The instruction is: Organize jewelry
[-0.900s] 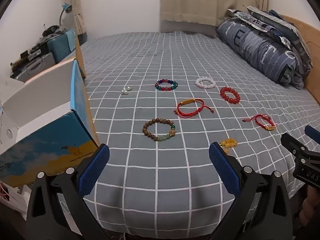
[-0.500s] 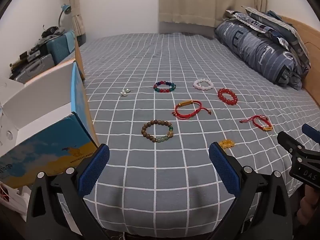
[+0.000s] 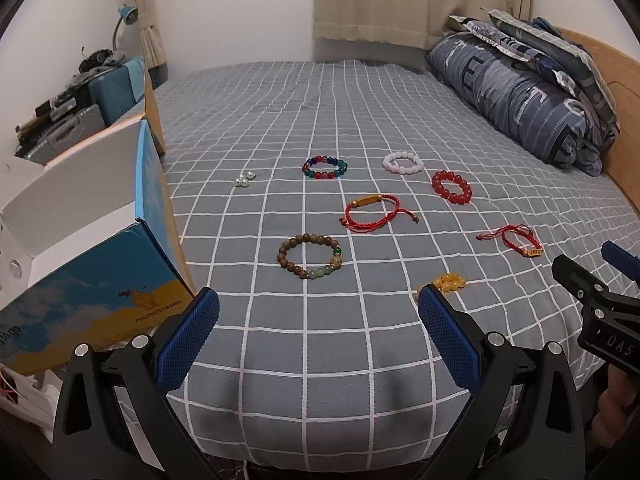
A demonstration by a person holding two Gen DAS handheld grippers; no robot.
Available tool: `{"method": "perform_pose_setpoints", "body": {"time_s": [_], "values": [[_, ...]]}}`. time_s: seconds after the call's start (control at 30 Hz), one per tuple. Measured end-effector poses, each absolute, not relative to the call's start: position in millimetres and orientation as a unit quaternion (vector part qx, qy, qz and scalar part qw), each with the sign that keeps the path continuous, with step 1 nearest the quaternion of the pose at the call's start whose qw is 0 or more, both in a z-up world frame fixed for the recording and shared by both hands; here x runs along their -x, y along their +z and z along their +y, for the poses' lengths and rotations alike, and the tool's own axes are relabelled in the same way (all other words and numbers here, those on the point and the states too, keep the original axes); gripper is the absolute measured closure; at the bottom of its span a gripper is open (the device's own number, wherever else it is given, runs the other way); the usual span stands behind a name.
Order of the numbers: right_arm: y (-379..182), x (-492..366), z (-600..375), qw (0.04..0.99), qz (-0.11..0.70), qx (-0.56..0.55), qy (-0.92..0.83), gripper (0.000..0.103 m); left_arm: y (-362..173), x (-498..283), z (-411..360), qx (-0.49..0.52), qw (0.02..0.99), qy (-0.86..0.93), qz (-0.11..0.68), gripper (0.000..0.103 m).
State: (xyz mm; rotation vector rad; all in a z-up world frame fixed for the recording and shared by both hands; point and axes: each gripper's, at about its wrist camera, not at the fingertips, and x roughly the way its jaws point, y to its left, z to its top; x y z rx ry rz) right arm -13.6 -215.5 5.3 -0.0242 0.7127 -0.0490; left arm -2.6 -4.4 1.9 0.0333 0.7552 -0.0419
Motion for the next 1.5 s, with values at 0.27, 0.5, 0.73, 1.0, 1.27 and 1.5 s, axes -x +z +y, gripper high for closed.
{"method": "perform_pose_setpoints", "body": {"time_s": [0.27, 0.5, 0.73, 1.0, 1.27, 1.5], "values": [[7.2, 13.8, -216.7, 0.938, 0.345, 0.011, -0.026, 0.007, 4.2, 4.8, -3.5, -0.016, 0.931, -0.021, 0.365, 0.006], [8.2, 16.5, -217.0, 0.939, 0.343, 0.009, -0.027, 0.007, 6.4, 7.7, -3.9, -0.015, 0.932, -0.026, 0.362, 0.006], [8.7, 16.9, -216.9, 0.939, 0.342, 0.009, -0.027, 0.007, 8.1, 8.8, -5.3, -0.017, 0.932, -0.027, 0.361, 0.006], [10.1, 17.2, -217.1, 0.94, 0.34, 0.009, -0.027, 0.007, 8.8, 9.6, -5.5, -0.018, 0.933, -0.026, 0.359, 0.006], [13.0, 17.8, -215.7, 0.942, 0.336, 0.009, -0.027, 0.007, 9.6, 9.0, -3.0, -0.016, 0.933, -0.026, 0.358, 0.006], [14.4, 17.8, -215.1, 0.943, 0.333, 0.012, -0.027, 0.007, 9.8, 9.1, -2.4, -0.016, 0.933, -0.027, 0.358, 0.006]]}}
